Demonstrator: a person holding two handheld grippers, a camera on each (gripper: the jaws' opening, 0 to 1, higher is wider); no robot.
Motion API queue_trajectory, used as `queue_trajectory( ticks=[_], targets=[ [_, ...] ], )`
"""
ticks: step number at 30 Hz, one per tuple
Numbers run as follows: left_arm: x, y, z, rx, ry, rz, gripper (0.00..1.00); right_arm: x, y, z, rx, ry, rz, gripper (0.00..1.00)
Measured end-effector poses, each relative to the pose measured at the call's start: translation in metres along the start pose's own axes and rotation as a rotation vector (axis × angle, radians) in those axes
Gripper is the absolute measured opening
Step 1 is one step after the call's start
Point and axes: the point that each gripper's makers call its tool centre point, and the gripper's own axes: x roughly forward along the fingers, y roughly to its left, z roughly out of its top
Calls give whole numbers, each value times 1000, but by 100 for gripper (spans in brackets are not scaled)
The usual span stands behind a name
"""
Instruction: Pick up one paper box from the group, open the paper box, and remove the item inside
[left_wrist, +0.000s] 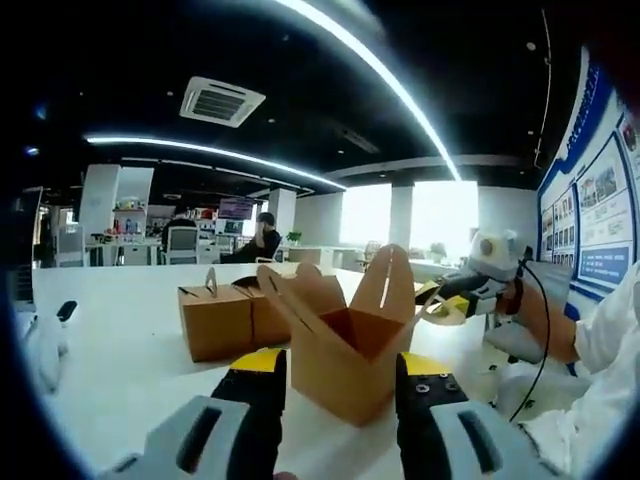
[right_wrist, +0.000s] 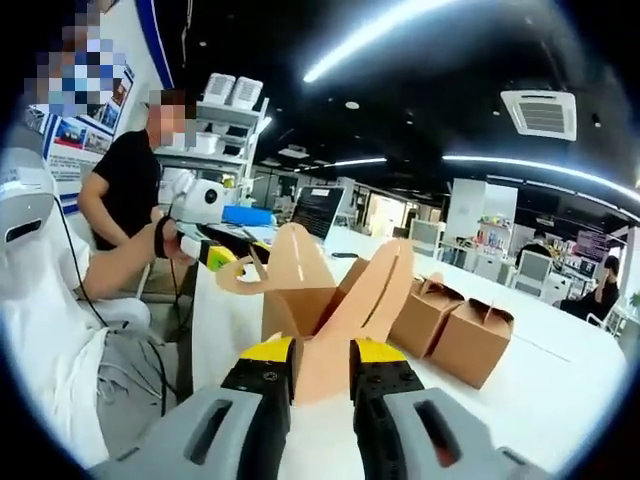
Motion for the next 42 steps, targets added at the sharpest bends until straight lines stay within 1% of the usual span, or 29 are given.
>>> queue_trajectory(
  ticks=[3,5,7,12,17,21,24,25,26,27,28,30,31,32,34,35,38,40,42],
  targets=[
    [1,0,2,0,-5,-6,45,-4,0,7,-2,-16,-9,22],
    [4,0,1,-1,0,-3,45,-7,0,13,-2,-40,-7,22],
    [6,0,-2,-2,9,1,45,-8,-2,14,3,-50,-9,22],
    [8,-4,-2,4,13,-5,45,-9,-6,12,5,-41,-18,22],
    [5,-3,0,4,9,-7,45,-15,-9,20,-6,-37,-32,22],
    [2,0,3,4,0,-2,45,-19,-14,32,-33,-26,-37,22],
    [0,2,2,0,3,3,46,-22,-21,50,-55,-18,-42,22],
    [-1,3,1,-2,8,4,47,-23,-24,62,-73,-12,-36,22],
    [-1,4,0,-5,13,4,47,-22,-24,67,-82,-4,-23,23],
    [-1,5,-2,-6,21,6,48,-21,-19,76,-96,22,23,25],
    [-2,5,-2,-4,24,6,49,-20,-20,85,-101,32,32,29],
    [-2,4,-4,-7,32,-1,49,-15,-25,103,-128,36,30,29],
    [-2,3,-5,-9,37,-7,50,-13,-25,108,-134,42,38,29],
    [-2,3,-6,-10,42,-10,50,-10,-24,116,-142,51,63,30],
    [-3,4,-6,-5,46,-11,51,-2,-23,125,-139,64,82,30],
    [-3,4,-6,-7,46,-12,51,1,-23,126,-144,72,87,30],
    [-5,5,-5,-7,41,-11,51,17,-16,125,-150,118,139,30],
    [-6,5,-4,-8,40,-13,51,26,-8,119,-150,164,194,30],
    [-8,4,-4,-5,41,-18,51,36,-3,115,-159,198,225,30]
  ],
)
